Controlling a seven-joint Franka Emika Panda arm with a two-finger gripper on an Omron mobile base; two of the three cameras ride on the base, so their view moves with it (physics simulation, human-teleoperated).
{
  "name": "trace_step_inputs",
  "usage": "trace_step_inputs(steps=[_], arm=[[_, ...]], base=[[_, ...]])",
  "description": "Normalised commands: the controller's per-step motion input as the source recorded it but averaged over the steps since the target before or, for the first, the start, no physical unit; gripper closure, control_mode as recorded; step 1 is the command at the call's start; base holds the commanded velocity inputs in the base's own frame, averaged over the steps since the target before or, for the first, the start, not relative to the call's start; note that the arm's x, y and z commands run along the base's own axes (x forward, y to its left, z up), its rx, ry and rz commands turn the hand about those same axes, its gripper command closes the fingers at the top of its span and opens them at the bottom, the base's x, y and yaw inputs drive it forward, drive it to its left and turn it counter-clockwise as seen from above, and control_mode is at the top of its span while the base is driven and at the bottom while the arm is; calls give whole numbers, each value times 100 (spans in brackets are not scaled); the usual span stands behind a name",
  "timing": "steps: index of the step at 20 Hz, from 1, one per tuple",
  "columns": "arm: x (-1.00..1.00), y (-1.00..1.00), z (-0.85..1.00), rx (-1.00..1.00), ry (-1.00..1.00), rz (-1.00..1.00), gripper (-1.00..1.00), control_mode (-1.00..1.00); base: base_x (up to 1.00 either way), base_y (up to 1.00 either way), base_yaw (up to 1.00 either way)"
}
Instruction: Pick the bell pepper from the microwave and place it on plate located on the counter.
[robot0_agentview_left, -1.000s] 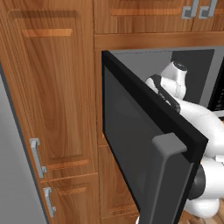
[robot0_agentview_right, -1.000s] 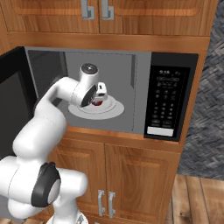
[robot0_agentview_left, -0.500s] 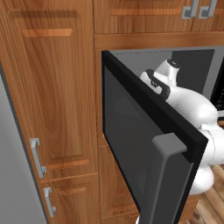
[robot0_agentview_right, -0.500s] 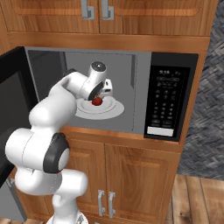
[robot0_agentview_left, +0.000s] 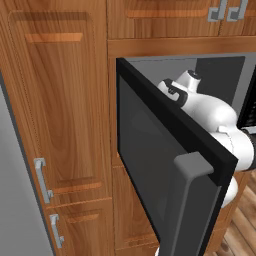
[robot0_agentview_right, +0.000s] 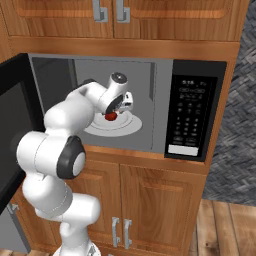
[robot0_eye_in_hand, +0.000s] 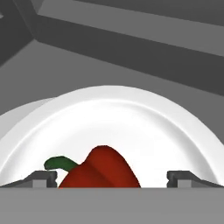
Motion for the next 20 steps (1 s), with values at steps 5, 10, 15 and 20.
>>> trace_step_inputs(steps=[5, 10, 15, 20], arm=[[0, 0, -12, 0, 0, 0, -100, -100], [0, 0, -16, 0, 2, 0, -100, -100], [-4, 0, -8, 0, 3, 0, -100, -100], [-7, 0, -13, 0, 0, 0, -100, -100]], base=[[0, 0, 0], [0, 0, 0], [0, 0, 0], [0, 0, 0]])
